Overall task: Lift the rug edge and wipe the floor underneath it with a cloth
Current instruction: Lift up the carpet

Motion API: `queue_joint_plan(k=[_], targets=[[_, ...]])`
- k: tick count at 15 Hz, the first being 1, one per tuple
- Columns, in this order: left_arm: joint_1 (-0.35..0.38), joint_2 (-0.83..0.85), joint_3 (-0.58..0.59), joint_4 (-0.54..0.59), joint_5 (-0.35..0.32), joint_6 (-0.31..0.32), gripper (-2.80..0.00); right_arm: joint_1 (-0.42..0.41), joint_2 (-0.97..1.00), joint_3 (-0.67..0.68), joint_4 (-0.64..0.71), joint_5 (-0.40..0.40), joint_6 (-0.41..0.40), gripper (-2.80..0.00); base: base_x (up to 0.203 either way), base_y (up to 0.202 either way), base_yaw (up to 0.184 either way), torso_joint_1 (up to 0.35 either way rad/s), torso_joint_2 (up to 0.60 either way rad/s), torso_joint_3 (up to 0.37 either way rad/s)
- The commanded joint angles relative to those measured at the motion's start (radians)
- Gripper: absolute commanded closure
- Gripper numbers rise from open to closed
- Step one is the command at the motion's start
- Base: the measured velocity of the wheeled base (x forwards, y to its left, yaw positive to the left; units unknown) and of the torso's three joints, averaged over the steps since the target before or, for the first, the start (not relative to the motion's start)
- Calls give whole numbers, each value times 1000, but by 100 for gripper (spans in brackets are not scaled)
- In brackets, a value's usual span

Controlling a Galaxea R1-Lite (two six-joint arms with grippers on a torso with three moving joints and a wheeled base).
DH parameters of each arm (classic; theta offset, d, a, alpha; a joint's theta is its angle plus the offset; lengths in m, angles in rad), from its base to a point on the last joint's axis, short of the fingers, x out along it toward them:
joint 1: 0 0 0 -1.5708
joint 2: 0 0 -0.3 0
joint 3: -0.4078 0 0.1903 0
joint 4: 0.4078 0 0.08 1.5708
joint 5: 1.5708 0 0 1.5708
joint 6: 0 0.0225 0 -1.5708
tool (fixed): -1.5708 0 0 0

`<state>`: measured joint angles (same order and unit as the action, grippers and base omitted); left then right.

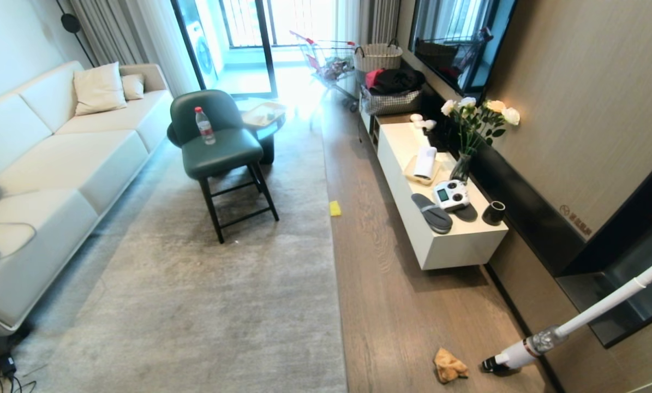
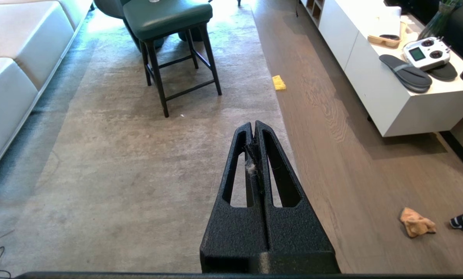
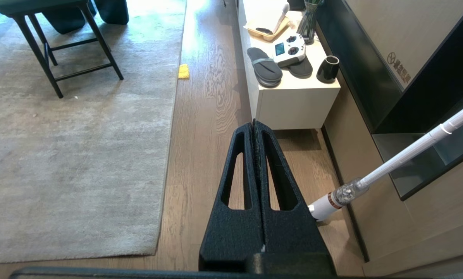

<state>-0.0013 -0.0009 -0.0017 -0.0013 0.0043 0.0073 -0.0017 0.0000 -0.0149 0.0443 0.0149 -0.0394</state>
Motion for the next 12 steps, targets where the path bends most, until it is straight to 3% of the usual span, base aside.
queue_joint_plan(k=[1,12], targets=[[0,1,0,0,0,0,0,0,2,0,0,0,0,0,0,0,0,0,0,0],[0,1,0,0,0,0,0,0,2,0,0,0,0,0,0,0,0,0,0,0]])
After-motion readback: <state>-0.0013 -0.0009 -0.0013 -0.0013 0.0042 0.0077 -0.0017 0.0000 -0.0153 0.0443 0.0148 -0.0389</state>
